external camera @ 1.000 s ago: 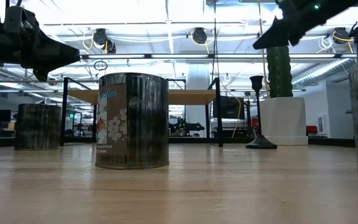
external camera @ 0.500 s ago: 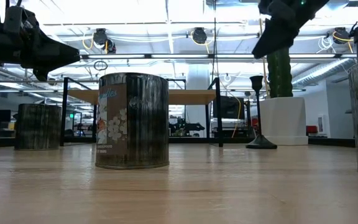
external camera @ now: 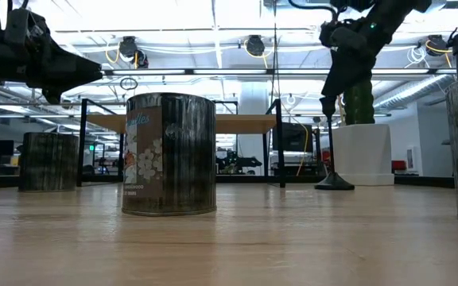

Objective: Pick & Place candle stick holders
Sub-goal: Put the top right black candle holder on the shelf

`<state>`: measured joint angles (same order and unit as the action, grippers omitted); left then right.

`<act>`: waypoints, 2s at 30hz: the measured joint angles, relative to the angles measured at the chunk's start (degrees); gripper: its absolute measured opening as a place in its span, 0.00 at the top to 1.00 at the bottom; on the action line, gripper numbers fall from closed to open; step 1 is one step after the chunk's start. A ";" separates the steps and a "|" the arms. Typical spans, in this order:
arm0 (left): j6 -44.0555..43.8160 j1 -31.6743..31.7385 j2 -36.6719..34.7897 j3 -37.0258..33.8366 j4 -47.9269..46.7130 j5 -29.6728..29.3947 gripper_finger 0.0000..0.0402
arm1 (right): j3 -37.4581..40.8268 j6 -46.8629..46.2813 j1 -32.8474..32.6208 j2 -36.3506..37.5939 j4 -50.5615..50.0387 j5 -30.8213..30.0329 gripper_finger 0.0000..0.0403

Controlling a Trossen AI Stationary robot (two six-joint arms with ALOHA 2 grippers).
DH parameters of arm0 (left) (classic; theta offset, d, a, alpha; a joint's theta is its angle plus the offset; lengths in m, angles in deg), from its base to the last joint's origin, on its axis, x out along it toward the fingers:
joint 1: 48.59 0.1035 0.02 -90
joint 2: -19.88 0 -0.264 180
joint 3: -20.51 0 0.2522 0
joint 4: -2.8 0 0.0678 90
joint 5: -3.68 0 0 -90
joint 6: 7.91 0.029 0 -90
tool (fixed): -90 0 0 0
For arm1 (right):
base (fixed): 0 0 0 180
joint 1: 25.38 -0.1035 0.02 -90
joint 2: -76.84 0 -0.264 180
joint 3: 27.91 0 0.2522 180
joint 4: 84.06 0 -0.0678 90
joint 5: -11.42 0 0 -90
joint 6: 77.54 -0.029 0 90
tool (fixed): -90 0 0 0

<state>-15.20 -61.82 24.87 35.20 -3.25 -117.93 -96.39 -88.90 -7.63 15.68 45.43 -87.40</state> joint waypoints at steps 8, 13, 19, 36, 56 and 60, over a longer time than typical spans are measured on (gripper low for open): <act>0.00 0.02 0.00 0.00 -0.60 -0.01 0.72 | 0.00 -0.63 1.92 -1.24 -1.93 3.20 0.55; 0.00 0.00 0.00 0.00 -0.62 -0.03 0.72 | 0.00 -0.64 2.80 -1.70 -1.79 3.15 0.59; 0.00 0.02 0.00 0.00 -0.64 -0.03 0.72 | 0.00 -0.50 3.73 -1.73 -1.70 3.17 0.69; -2.35 0.02 0.00 -0.01 4.78 -0.12 0.72 | 0.00 0.22 3.70 -1.71 -1.50 3.17 0.99; -11.64 0.02 0.00 -0.02 13.71 -1.31 0.72 | 0.02 -2.75 3.55 -1.73 0.87 9.10 1.00; -13.05 0.02 0.00 -0.02 13.68 -2.01 0.72 | 0.04 -2.75 3.55 -1.76 1.27 9.56 1.00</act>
<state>-28.26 -61.81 24.87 35.17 10.43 -119.94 -96.35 -91.65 -4.08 13.92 46.70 -77.84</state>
